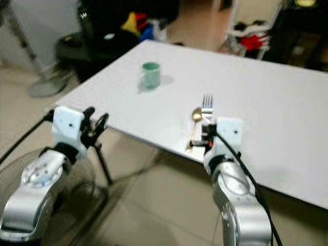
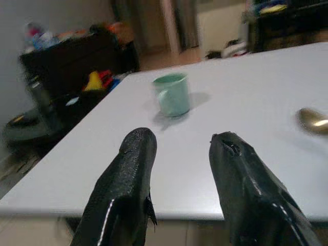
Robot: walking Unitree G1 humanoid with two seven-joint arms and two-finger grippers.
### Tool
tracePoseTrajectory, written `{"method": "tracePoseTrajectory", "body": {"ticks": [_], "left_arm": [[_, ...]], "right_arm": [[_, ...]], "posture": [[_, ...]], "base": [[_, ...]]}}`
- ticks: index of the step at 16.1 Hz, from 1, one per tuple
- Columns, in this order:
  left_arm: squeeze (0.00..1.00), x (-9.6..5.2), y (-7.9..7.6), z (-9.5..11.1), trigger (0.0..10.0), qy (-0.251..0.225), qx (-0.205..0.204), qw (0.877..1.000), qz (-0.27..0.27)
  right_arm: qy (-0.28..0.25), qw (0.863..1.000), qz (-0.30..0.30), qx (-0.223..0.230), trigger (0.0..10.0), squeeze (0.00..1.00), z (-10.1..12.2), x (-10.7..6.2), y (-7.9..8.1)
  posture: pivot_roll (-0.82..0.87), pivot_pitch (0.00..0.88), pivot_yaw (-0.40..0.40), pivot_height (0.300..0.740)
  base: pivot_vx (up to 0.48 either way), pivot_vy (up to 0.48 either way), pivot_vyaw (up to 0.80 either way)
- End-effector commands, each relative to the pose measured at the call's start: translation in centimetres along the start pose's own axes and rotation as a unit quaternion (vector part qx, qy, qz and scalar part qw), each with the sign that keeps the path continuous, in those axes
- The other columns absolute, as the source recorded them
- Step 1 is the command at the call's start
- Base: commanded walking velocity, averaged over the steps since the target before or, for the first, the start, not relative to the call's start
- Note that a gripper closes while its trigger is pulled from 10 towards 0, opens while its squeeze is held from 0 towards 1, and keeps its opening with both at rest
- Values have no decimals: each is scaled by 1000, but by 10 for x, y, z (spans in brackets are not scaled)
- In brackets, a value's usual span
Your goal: Setting the table
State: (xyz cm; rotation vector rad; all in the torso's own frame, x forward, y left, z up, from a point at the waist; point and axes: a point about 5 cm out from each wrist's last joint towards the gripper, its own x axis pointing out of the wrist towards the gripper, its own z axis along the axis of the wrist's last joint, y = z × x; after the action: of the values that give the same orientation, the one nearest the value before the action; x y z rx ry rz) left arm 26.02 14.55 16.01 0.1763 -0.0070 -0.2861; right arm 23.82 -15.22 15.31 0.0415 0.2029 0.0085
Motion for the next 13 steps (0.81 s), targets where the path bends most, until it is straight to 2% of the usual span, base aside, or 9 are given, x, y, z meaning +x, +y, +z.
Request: {"method": "tracePoseTrajectory", "body": {"ticks": [1, 7, 13], "left_arm": [[0, 2, -9, 3, 10000, -8, -3, 1000, -22], [0, 2, -10, 1, 10000, -7, -8, 1000, -23], [0, 2, -8, 0, 10000, -8, -16, 1000, -14]], "right_arm": [[5, 1000, -14, -3, 10000, 0, -1, -2, -9], [9, 1000, -14, -7, 10000, 0, -1, -2, -9], [10, 1000, -4, -6, 10000, 0, -2, -3, -8]], "posture": [[18, 0, 57, 740], [14, 0, 56, 740], [14, 0, 53, 740]], "base": [[311, 0, -800], [309, 0, -779], [311, 0, 0]]}}
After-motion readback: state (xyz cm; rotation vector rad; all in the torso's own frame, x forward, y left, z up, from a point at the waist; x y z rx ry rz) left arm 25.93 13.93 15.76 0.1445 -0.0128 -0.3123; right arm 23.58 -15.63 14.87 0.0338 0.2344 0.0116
